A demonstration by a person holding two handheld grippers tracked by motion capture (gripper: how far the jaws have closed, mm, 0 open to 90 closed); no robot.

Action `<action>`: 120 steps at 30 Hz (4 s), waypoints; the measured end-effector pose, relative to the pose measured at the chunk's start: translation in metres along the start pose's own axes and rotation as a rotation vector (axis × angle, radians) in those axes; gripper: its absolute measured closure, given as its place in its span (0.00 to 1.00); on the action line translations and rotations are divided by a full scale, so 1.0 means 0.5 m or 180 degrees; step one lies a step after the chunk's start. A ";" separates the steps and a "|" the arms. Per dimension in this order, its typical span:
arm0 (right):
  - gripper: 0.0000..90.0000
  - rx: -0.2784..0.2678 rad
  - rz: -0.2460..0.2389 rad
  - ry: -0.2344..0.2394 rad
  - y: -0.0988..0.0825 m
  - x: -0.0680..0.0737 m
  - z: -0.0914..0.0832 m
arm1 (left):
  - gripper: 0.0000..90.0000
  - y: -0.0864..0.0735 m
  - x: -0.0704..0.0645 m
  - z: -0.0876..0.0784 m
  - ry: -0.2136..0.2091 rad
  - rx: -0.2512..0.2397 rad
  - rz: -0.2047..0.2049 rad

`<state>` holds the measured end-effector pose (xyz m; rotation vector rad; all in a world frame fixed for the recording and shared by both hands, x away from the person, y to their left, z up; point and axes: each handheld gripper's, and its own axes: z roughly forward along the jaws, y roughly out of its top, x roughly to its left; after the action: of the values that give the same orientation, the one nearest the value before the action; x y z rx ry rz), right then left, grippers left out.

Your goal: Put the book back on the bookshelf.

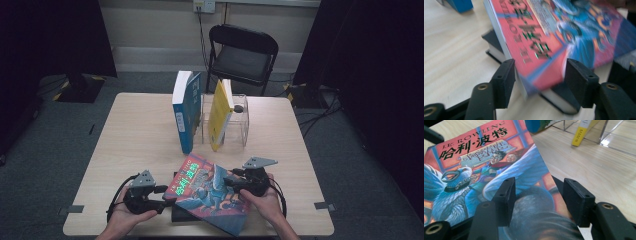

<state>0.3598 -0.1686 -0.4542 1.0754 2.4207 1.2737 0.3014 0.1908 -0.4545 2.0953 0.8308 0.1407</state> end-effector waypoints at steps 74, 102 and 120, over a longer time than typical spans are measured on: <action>0.52 0.0002 0.0056 -0.0111 -0.072 0.051 -0.085 | 0.42 0.089 0.006 0.110 0.0328 -0.0197 -0.0011; 0.55 -0.0036 0.0296 -0.0142 -0.043 0.037 -0.049 | 0.51 0.073 0.020 0.103 -0.0091 -0.0248 -0.0201; 0.56 -0.0032 0.0392 -0.0141 -0.016 0.016 -0.028 | 0.46 0.077 0.027 0.095 0.0069 -0.0185 -0.0272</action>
<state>0.3431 -0.1748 -0.4507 1.2536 2.3457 1.2826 0.3493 0.1507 -0.4580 2.0040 0.9171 0.1403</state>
